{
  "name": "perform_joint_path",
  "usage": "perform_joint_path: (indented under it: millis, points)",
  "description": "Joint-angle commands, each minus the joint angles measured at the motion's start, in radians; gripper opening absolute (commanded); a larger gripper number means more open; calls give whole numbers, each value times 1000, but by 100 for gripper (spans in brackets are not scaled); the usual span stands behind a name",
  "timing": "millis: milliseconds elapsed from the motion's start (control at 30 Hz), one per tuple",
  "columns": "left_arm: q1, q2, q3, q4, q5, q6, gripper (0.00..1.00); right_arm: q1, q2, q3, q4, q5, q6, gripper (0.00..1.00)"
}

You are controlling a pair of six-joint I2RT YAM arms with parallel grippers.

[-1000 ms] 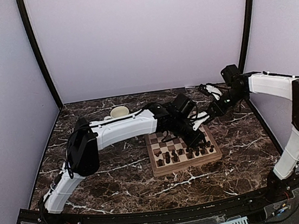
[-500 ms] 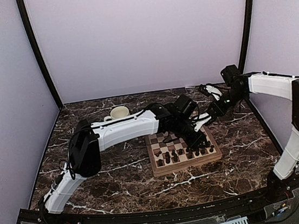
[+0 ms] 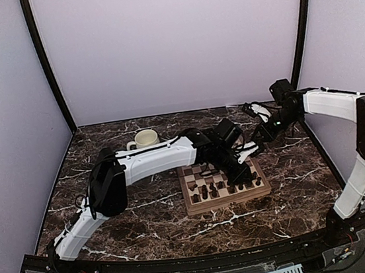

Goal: Set up the chess pieces on the board
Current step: Pick up the king from b8.

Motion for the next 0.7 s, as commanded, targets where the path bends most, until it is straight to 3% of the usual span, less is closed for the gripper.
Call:
perform_joint_path:
  millis: [0,367,533,667]
  points:
    - [-9,-47,35,2,21,5,6,-6,-22,-16,21,-7,2,4]
    - [-9,-240,-21,-83,-84,48,0,-6,-38,-22,21,-3,-6,4]
    - [-9,-362,-177,-128,-185,91,0,-6,-41,-23,23,-1,-5,4]
    - [-12,-399,-290,-125,-188,69,0,-6,-38,-21,23,0,-4,4]
